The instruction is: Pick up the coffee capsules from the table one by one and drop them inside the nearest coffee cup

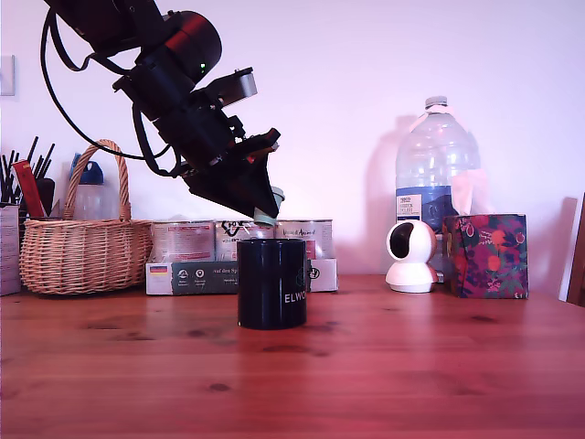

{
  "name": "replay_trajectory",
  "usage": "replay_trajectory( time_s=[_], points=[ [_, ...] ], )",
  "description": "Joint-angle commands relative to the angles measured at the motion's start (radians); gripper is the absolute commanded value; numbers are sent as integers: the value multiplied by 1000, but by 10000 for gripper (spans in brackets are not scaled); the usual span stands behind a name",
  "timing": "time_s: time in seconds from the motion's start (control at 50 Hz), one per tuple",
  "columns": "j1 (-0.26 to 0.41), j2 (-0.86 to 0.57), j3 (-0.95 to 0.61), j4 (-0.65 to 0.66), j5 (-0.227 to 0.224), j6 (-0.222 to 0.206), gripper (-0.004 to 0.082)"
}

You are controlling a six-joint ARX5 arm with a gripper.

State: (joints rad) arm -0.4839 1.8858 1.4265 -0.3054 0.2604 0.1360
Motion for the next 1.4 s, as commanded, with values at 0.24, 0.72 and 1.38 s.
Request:
replay_trajectory(
  time_s=[0.24, 0.72, 1.38],
  points=[
    [-3, 8, 9, 14, 0, 3, 116],
    [-3, 8, 10, 13, -15, 3, 777],
    [4, -69, 14, -104, 20, 9, -19]
  ],
)
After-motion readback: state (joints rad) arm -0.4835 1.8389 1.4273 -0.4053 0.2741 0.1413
